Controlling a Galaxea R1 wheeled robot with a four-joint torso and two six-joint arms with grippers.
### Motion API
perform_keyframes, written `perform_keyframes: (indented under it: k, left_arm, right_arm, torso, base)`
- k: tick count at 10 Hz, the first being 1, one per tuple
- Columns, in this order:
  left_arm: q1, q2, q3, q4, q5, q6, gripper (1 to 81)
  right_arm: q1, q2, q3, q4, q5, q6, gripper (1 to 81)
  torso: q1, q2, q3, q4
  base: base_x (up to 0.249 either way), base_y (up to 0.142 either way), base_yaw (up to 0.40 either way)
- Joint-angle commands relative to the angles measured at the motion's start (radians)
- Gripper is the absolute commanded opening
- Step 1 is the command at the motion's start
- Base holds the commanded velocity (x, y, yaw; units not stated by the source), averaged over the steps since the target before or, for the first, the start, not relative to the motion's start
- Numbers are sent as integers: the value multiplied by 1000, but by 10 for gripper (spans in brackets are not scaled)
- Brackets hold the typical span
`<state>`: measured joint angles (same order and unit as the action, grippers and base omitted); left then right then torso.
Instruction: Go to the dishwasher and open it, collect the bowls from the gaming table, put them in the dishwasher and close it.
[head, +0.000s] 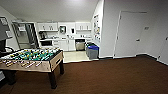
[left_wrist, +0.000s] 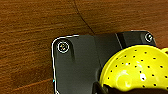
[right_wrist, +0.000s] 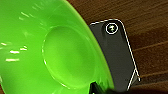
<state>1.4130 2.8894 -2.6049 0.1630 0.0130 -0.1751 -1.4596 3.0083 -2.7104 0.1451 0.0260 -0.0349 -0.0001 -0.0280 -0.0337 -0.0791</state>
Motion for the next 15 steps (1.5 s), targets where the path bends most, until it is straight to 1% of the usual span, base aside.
perform_keyframes:
  k: [1, 15]
  left_arm:
    - [-73, -13, 0, 1, 42, 6, 10]
    - [-73, -10, 0, -5, 38, 6, 10]
  right_arm:
    - [58, 5, 8, -13, -67, -10, 10]
    - [57, 7, 6, -12, -67, -10, 10]
  torso:
    - [0, 0, 0, 0]
    - [1, 0, 0, 0]
  base:
    - [167, 0, 0]
    - [167, 0, 0]
